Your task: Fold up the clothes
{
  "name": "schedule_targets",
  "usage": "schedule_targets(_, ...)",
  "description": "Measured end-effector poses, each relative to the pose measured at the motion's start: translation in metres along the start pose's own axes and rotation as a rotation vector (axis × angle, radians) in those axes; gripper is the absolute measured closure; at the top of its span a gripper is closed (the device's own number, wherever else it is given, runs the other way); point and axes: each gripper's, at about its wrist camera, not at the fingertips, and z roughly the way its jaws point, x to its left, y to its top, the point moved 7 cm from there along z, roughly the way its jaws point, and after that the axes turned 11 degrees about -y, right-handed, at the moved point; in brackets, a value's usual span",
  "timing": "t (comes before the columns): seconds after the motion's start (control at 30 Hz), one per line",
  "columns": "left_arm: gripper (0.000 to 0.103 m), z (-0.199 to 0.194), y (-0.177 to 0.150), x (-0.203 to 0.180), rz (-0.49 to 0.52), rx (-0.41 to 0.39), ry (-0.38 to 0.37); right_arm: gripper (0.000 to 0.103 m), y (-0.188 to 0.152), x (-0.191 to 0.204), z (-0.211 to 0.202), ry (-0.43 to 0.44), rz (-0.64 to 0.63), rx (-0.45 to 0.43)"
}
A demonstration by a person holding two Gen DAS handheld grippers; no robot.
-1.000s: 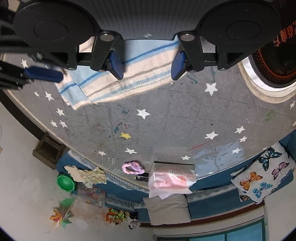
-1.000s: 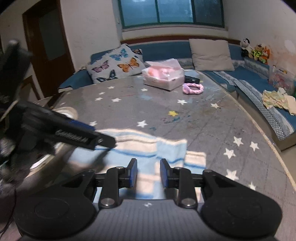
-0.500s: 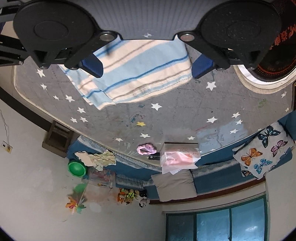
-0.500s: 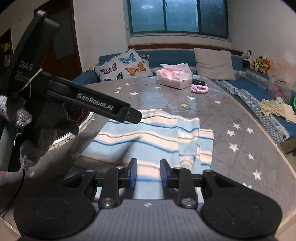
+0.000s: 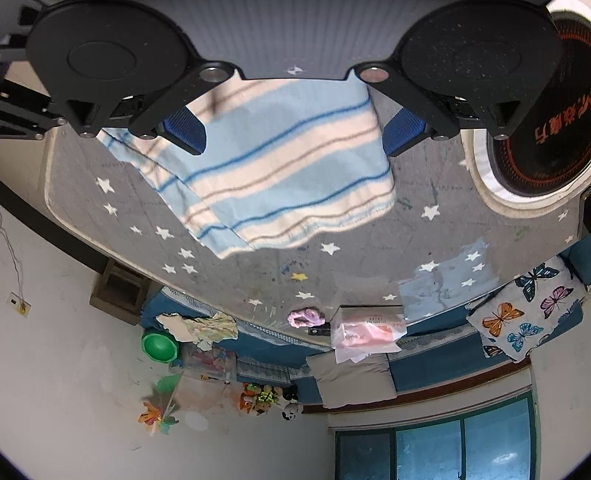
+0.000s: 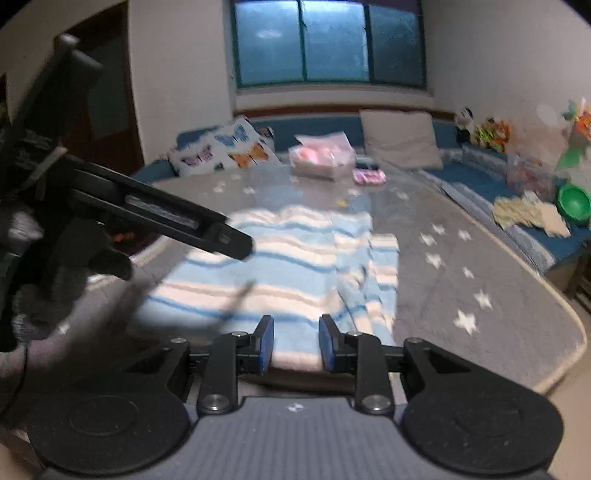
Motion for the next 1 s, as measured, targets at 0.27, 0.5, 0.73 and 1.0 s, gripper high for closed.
schedule_targets(0.27, 0.0, -0.008, -0.002, -0.008, 0.031, -0.02, 0.014, 0.061, 0.006, -0.004, -0.011, 0.031, 0.011, -0.032)
schedule_targets(0.5, 0.0, -0.006, 0.008, 0.011, -0.02, -0.04, 0.023, 0.055, 0.022, -0.003, 0.003, 0.021, -0.02, -0.037)
schedule_targets(0.73, 0.0, 0.0, 0.003, 0.028, -0.038, 0.004, 0.031, 0.052, 0.016, -0.003, 0.032, 0.014, 0.021, 0.027)
schedule_targets(1.0, 0.0, -0.002, 0.004, 0.052, -0.069, 0.015, 0.035, 0.025, 0.018, 0.008, 0.033, 0.017, 0.044, 0.035)
